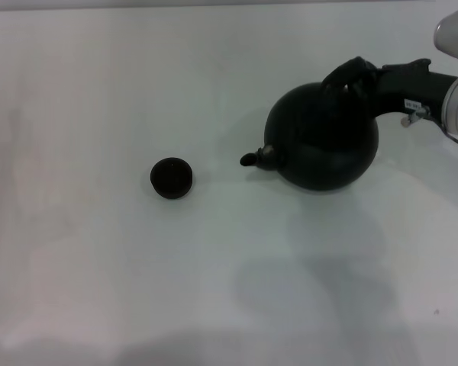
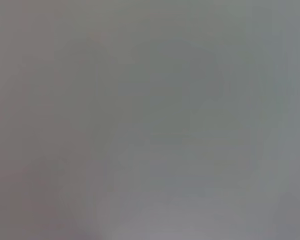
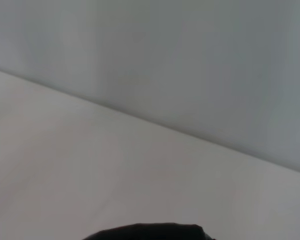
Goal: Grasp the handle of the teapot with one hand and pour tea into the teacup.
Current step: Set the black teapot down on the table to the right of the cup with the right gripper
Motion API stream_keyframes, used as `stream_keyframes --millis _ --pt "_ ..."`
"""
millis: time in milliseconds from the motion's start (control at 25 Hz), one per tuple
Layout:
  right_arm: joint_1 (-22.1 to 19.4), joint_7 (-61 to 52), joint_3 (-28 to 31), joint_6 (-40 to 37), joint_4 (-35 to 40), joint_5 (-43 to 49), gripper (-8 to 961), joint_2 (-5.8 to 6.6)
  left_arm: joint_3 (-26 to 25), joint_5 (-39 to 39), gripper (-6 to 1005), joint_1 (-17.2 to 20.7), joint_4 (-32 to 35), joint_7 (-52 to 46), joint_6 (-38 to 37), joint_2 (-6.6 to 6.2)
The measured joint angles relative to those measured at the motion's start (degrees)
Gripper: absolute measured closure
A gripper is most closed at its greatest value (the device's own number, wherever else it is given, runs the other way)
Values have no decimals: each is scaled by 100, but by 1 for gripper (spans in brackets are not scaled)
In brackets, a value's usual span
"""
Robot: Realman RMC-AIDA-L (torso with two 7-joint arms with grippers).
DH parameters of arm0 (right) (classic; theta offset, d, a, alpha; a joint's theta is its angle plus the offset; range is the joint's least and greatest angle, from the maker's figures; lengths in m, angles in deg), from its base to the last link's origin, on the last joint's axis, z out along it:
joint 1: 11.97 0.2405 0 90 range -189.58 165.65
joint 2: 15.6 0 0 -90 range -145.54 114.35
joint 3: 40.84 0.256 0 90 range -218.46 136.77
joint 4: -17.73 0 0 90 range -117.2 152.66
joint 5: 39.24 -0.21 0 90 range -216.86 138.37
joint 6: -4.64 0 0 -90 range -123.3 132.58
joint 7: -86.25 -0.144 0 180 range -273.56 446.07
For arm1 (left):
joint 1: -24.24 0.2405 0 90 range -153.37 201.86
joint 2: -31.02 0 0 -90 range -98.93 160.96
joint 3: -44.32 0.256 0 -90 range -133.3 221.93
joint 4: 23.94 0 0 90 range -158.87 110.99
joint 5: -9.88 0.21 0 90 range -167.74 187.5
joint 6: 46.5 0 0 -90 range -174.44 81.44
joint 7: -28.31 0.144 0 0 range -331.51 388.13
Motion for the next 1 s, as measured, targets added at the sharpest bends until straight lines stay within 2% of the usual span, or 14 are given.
stream_keyframes --millis 640,720,1000 --pt "34 18 13 -304 27 -8 720 8 25 0 138 4 0 0 9 9" --pt "21 18 25 -366 70 -15 539 9 26 0 137 11 0 0 25 9" --pt "38 21 381 -940 219 -287 257 11 26 0 137 43 0 0 63 18"
